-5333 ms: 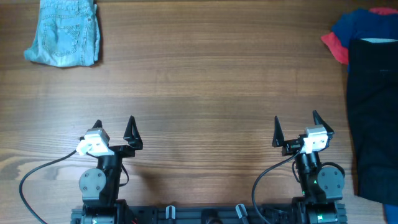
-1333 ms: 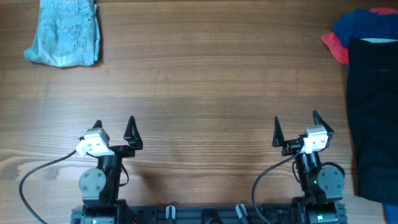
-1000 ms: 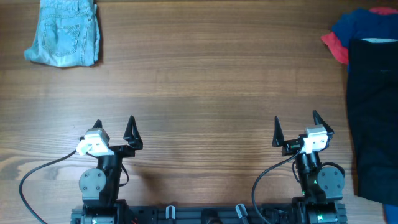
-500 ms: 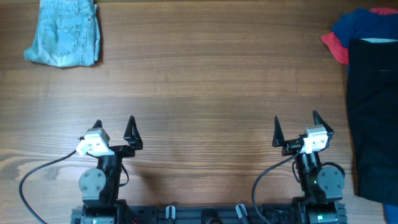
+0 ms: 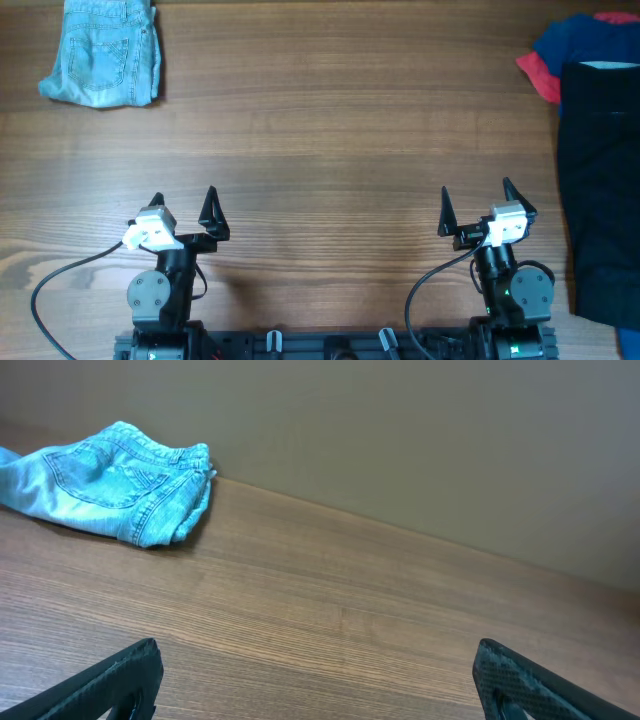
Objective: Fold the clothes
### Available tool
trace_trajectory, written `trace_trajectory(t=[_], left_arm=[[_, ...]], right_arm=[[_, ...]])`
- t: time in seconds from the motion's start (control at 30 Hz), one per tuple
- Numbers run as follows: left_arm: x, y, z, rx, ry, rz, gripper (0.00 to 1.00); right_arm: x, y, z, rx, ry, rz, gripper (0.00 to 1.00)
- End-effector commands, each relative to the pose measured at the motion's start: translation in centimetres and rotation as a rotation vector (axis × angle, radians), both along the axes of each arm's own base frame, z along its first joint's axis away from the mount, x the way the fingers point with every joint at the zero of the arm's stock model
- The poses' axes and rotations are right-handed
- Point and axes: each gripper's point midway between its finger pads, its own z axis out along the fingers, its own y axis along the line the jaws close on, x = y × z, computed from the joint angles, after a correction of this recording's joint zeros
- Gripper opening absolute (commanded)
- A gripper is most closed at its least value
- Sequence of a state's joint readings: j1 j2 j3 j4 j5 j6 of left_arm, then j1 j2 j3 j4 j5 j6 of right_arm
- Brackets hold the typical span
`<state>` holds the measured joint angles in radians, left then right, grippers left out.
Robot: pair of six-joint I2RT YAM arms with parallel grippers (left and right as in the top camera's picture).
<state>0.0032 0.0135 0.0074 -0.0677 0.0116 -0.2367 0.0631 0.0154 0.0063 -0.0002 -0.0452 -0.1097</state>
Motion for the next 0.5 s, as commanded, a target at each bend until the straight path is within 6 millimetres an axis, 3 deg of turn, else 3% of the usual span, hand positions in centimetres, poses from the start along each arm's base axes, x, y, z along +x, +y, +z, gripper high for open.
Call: trace_trajectory(t=[0.0, 0.47], left_arm=[[-0.05, 0.34, 0.02, 0.021, -0.003, 0.015, 1.00], [-0.05, 0.34, 0.02, 0.021, -0.003, 0.015, 1.00]], right_arm=[[-0.10, 0.33, 0.24, 0.006, -0.011, 0.018, 1.00], [-0.10, 0.33, 0.24, 0.006, -0.011, 0.018, 1.00]])
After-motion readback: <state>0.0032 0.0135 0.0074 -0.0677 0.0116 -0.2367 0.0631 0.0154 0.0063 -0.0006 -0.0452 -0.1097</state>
